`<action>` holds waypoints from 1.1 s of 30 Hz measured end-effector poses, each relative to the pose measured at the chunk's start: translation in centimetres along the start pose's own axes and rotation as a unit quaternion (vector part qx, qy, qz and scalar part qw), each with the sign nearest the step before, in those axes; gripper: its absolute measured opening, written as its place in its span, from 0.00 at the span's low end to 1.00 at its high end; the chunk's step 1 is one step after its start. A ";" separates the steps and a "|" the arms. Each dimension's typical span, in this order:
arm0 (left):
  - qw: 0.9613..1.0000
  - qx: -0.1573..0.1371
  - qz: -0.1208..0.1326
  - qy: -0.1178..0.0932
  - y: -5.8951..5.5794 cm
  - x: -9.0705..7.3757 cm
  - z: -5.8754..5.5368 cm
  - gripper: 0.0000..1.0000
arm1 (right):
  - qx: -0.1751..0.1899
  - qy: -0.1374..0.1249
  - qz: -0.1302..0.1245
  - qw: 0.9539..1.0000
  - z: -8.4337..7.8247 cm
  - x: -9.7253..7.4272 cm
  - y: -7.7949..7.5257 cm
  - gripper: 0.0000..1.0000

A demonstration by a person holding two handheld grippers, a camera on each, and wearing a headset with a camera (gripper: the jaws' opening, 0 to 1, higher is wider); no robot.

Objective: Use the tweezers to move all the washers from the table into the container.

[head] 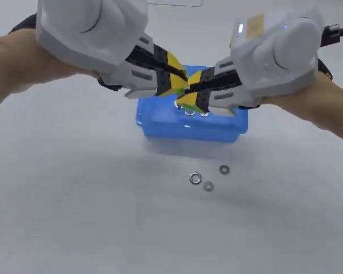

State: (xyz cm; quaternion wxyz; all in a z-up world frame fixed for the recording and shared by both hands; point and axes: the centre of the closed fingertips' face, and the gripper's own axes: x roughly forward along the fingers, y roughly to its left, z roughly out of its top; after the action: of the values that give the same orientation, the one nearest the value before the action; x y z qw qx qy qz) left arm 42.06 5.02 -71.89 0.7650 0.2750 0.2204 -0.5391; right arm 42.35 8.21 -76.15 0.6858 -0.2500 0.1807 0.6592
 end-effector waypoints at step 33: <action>0.998 -0.031 0.034 -0.033 0.2 -0.4 -0.1 0.07 | 0.001 0.006 -0.003 1.000 -0.3 -0.1 -0.1 0.11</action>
State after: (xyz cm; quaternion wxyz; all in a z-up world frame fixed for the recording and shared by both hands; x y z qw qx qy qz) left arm 42.09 5.39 -71.69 0.7979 0.2400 0.2022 -0.5147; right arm 42.45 7.94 -76.32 0.6871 -0.2538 0.1842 0.6555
